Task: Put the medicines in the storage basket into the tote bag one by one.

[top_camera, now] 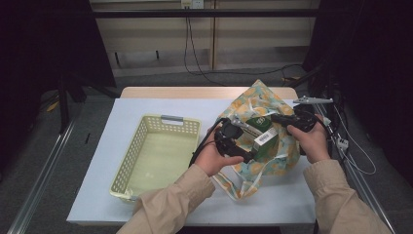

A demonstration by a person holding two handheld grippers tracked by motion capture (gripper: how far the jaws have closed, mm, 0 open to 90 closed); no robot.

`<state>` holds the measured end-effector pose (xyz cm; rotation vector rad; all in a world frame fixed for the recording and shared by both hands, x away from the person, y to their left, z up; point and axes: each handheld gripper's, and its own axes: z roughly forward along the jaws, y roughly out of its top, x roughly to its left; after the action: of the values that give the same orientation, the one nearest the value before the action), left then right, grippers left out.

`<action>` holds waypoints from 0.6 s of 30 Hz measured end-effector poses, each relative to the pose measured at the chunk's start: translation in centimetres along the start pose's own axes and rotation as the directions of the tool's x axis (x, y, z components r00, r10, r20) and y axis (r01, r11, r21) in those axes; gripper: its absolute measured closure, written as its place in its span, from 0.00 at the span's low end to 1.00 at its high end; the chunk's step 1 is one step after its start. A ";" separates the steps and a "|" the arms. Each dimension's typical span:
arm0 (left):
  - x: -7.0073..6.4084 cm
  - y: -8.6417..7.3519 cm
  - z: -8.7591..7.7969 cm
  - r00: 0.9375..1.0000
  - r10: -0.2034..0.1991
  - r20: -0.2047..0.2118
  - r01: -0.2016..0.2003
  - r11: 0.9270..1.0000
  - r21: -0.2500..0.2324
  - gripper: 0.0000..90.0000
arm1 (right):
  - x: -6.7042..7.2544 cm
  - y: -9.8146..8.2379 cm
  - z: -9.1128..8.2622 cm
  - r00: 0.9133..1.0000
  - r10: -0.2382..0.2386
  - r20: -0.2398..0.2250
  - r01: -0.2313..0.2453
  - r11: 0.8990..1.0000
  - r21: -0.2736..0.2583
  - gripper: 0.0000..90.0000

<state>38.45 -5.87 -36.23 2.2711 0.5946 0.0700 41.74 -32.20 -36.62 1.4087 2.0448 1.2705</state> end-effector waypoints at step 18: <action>-0.1 -4.8 3.5 0.979 -0.112 -0.169 0.121 0.991 0.049 0.18 | -0.2 -0.3 -0.4 1.000 0.000 0.001 0.000 1.000 -0.005 1.00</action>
<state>37.27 -5.43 -42.10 2.2965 0.8261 0.1874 41.40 -32.65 -36.64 1.4076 2.0392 1.2735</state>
